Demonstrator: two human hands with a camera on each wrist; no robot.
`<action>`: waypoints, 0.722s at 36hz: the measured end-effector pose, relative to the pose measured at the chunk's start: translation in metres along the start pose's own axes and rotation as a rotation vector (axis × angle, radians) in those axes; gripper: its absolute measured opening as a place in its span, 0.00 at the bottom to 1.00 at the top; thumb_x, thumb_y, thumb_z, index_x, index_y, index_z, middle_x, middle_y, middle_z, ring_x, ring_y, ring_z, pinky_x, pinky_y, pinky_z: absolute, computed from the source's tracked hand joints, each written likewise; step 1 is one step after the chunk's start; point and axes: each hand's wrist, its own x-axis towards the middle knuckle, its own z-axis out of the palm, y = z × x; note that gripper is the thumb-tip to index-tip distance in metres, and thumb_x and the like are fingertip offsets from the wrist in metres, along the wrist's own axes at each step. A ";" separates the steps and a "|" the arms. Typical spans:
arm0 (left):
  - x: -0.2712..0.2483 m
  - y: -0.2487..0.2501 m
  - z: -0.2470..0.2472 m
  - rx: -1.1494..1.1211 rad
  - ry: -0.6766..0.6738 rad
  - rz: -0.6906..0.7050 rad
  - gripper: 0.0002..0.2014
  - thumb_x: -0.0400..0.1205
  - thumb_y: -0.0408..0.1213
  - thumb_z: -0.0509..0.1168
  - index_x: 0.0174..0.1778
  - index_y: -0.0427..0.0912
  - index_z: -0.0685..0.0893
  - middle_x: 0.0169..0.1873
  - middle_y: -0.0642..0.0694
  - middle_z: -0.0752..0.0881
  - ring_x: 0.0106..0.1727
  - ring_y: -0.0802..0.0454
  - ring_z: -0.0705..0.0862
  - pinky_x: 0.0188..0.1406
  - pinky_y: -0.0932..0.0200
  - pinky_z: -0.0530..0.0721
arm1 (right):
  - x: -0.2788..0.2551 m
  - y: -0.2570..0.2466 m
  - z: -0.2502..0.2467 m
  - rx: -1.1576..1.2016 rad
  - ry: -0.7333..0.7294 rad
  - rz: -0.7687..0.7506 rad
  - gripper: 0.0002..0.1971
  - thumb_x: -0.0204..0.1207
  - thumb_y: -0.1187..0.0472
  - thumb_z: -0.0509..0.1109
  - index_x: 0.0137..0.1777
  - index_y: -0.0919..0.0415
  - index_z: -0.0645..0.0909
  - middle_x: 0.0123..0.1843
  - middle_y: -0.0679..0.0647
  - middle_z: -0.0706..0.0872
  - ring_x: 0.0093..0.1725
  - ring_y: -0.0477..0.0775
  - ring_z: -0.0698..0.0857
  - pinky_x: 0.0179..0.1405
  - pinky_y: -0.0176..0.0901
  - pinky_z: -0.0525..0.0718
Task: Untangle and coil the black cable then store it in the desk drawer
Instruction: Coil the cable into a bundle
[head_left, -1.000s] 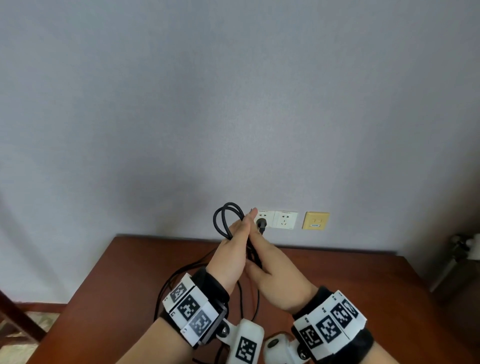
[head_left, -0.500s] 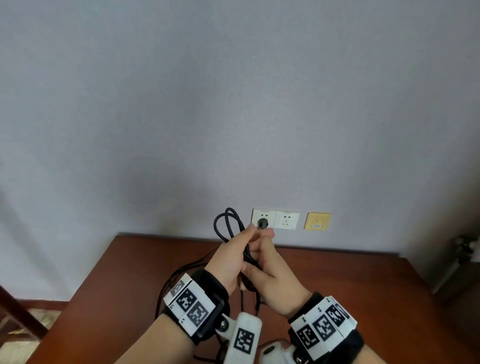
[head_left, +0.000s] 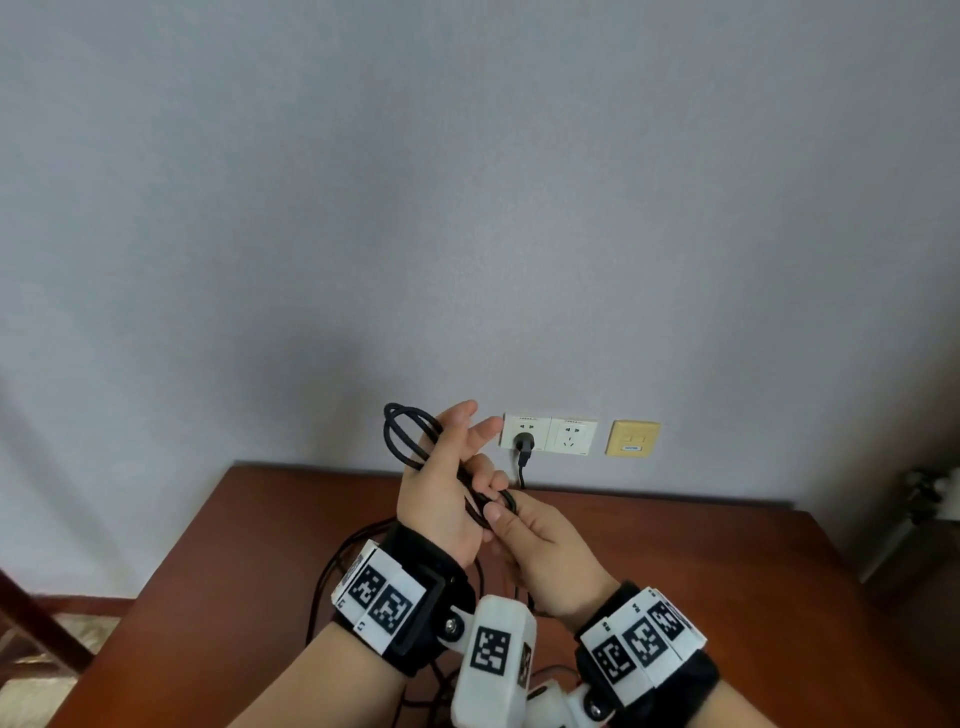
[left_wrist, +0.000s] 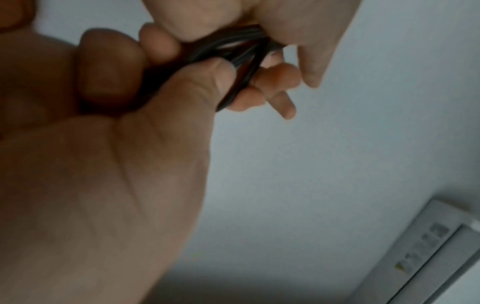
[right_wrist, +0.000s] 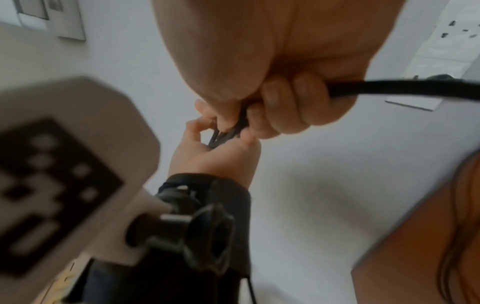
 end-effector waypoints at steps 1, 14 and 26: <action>0.001 0.000 -0.001 -0.049 -0.014 0.007 0.06 0.75 0.42 0.70 0.43 0.45 0.84 0.37 0.48 0.89 0.20 0.58 0.73 0.22 0.65 0.76 | 0.000 0.000 0.000 0.042 0.007 -0.002 0.12 0.79 0.55 0.59 0.38 0.62 0.74 0.20 0.41 0.72 0.20 0.37 0.68 0.22 0.24 0.65; 0.005 0.017 0.001 -0.012 -0.061 0.070 0.15 0.88 0.42 0.53 0.39 0.43 0.80 0.20 0.49 0.75 0.12 0.59 0.60 0.14 0.69 0.62 | -0.003 0.018 -0.008 -0.042 -0.094 -0.037 0.13 0.77 0.49 0.64 0.43 0.60 0.71 0.23 0.44 0.71 0.22 0.41 0.68 0.24 0.34 0.68; 0.023 0.054 -0.014 0.366 -0.144 0.155 0.15 0.89 0.37 0.50 0.49 0.41 0.82 0.24 0.47 0.81 0.14 0.59 0.62 0.15 0.69 0.61 | -0.012 0.043 -0.093 -0.629 0.064 0.045 0.10 0.79 0.55 0.69 0.36 0.48 0.76 0.28 0.45 0.76 0.29 0.39 0.72 0.34 0.38 0.73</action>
